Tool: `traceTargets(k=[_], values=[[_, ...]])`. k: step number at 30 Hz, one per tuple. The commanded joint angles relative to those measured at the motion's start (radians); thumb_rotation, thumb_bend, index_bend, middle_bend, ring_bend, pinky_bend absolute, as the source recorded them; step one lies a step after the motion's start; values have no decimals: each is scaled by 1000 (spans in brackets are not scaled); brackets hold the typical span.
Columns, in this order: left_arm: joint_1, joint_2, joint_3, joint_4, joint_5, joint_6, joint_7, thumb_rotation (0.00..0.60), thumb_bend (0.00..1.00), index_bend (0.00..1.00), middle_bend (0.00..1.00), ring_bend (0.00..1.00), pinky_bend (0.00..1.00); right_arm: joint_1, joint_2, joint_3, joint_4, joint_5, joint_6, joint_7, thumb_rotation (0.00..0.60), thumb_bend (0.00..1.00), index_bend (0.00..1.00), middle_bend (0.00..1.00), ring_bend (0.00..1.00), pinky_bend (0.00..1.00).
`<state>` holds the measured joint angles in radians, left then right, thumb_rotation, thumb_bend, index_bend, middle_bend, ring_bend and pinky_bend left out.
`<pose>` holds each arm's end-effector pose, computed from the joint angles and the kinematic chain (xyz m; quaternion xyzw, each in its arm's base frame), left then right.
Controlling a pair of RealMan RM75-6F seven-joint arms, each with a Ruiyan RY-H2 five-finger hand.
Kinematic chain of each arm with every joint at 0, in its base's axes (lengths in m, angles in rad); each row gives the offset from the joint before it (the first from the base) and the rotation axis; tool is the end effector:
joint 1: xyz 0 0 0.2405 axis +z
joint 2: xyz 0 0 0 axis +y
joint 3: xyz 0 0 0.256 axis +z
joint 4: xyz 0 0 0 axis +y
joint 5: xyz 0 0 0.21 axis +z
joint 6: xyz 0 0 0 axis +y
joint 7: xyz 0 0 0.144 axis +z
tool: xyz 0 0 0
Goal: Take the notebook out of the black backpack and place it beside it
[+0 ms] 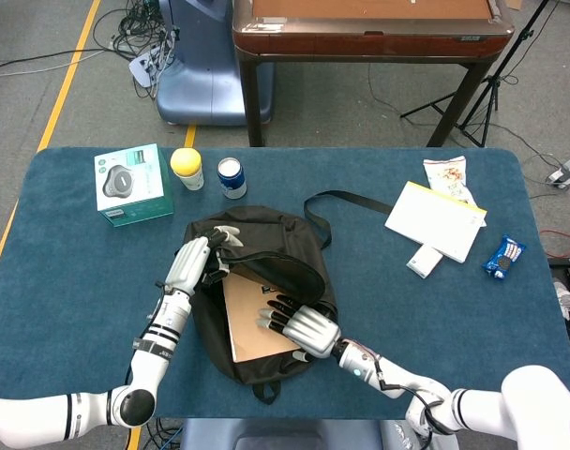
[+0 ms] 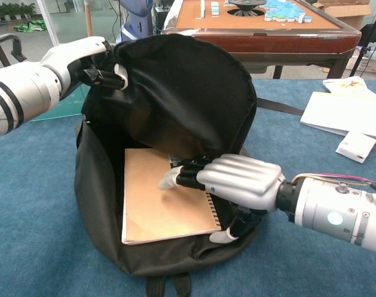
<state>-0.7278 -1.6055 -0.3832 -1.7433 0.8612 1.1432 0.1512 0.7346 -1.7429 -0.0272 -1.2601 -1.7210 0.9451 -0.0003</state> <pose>-0.0824 0.3373 0.0076 -0.5326 -0.5769 -0.5235 0.3310 -0.1320 -0.2642 -0.1003 0.8577 -0.2709 0.3885 0.2001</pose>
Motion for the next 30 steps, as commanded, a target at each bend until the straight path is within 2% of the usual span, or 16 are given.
traceTargets(k=[1, 12, 18, 24, 30], values=[[0, 0, 1, 1, -1, -2, -2, 600, 776, 427, 238, 229, 112, 4, -7, -2, 6, 4, -2, -2, 600, 187, 148, 84, 0, 69], [3, 7, 4, 2, -7, -8, -13, 600, 777, 427, 229, 222, 112, 16, -60, -6, 78, -10, 36, -18, 600, 187, 148, 84, 0, 66], [2, 8, 6, 3, -10, -14, -18, 600, 776, 426, 222, 217, 112, 21, -96, -10, 136, -25, 69, 0, 600, 245, 148, 100, 0, 65], [0, 10, 6, 0, -12, -18, -22, 600, 776, 423, 217, 210, 112, 20, -131, -18, 199, -48, 120, 17, 600, 363, 178, 135, 4, 65], [0, 12, 2, 4, -16, -19, -27, 600, 776, 423, 214, 208, 112, 19, -152, -16, 248, -59, 168, 31, 600, 497, 272, 195, 76, 68]])
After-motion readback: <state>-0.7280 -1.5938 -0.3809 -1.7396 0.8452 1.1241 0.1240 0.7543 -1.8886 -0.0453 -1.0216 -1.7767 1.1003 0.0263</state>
